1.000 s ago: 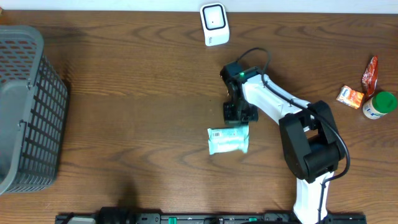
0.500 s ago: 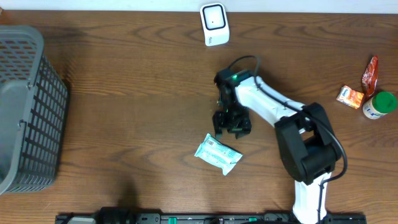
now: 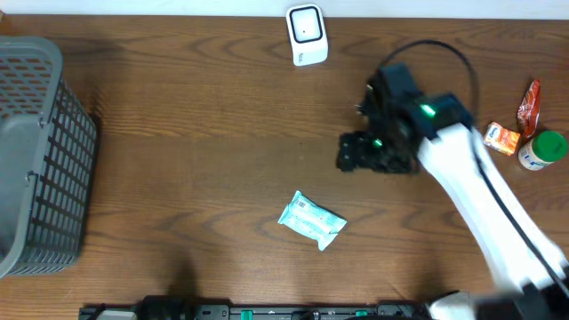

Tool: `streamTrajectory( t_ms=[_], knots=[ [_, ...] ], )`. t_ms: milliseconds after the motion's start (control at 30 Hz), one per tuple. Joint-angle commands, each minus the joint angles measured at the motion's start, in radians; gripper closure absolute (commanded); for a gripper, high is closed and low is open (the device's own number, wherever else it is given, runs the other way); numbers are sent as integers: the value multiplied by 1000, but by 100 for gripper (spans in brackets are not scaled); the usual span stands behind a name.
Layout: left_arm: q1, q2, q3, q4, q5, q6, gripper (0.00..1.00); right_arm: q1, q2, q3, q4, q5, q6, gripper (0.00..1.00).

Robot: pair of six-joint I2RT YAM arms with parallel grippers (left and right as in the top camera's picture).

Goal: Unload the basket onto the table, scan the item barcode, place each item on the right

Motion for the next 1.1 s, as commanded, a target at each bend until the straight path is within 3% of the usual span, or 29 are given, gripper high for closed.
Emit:
streamTrajectory(
  t_ms=[0, 133, 200, 367, 533, 1067],
  knots=[
    [-4, -2, 2, -1, -9, 10, 16, -9, -201, -123, 16, 146, 45, 10],
    [-4, -2, 2, -1, -9, 10, 16, 12, -486, -348, 132, 129, 145, 1],
    [-4, -2, 2, -1, -9, 10, 16, 35, -616, -510, 237, 99, 195, 1],
    [-4, -2, 2, -1, -9, 10, 16, 69, -760, -904, 686, -116, 386, 1],
    [-4, -2, 2, -1, -9, 10, 16, 94, -640, -1116, 974, -172, 589, 1],
    [-4, -2, 2, -1, -9, 10, 16, 249, -11, -1126, 1326, -253, 839, 1]
  ],
)
